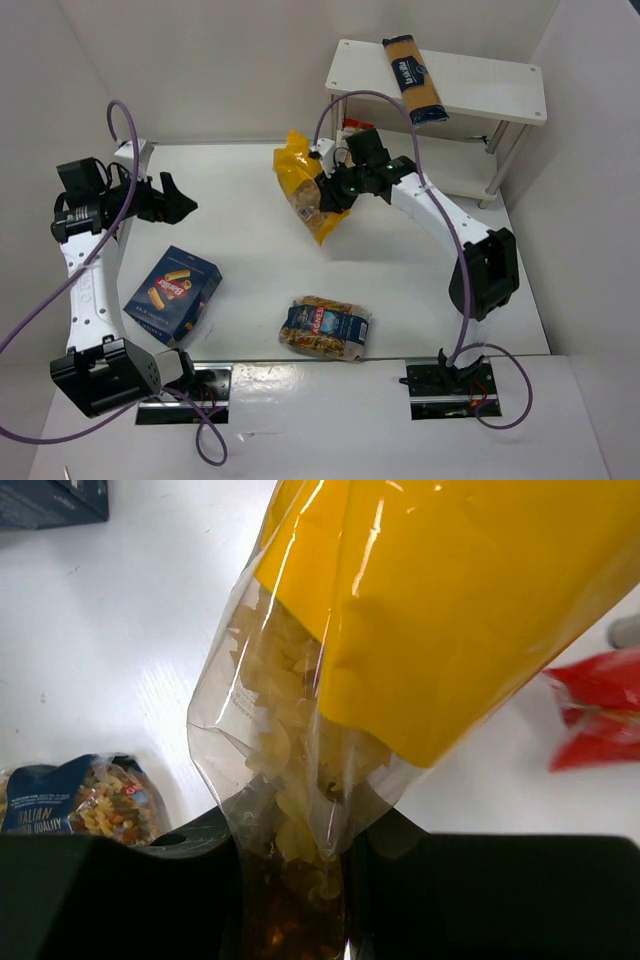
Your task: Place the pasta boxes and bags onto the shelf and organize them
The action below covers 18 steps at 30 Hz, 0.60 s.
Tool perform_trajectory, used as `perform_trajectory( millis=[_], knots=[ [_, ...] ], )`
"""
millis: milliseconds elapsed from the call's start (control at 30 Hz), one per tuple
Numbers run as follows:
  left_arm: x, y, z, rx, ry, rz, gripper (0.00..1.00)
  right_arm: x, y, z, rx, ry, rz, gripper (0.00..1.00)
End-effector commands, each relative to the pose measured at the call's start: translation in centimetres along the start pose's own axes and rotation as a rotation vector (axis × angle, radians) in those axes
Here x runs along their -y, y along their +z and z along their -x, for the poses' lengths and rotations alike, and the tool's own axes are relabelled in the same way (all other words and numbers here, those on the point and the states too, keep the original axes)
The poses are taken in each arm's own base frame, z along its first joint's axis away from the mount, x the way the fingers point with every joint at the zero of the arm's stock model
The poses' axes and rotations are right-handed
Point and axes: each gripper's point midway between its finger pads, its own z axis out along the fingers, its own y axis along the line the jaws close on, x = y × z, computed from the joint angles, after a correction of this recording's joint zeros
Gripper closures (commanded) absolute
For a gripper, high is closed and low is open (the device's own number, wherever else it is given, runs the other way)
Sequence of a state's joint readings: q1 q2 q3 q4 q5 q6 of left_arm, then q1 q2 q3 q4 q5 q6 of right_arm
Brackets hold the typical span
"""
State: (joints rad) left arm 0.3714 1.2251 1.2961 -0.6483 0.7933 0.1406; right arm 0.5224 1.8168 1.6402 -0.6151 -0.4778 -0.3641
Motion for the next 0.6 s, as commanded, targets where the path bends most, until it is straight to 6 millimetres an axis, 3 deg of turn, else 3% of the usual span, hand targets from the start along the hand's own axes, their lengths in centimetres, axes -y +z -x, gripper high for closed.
perform_trajectory(
  millis=[0, 233, 367, 567],
  knots=[
    [-0.9, -1.8, -0.1, 0.020, 0.047, 0.076, 0.00, -0.8, -5.4, 8.2, 0.273, -0.161, -0.058, 1.00],
    [-2.9, -3.7, -2.6, 0.007, 0.002, 0.211, 0.00, -1.0, -8.1, 9.7, 0.307, -0.199, -0.110, 1.00],
    [-3.8, -4.5, -4.2, -0.009, 0.000, 0.302, 0.00, 0.2, -7.9, 7.6, 0.255, -0.181, -0.189, 1.00],
    [-3.8, -5.5, -6.1, -0.011, 0.006, 0.362, 0.00, 2.4, -9.4, 5.4, 0.192, -0.177, -0.361, 1.00]
  ],
)
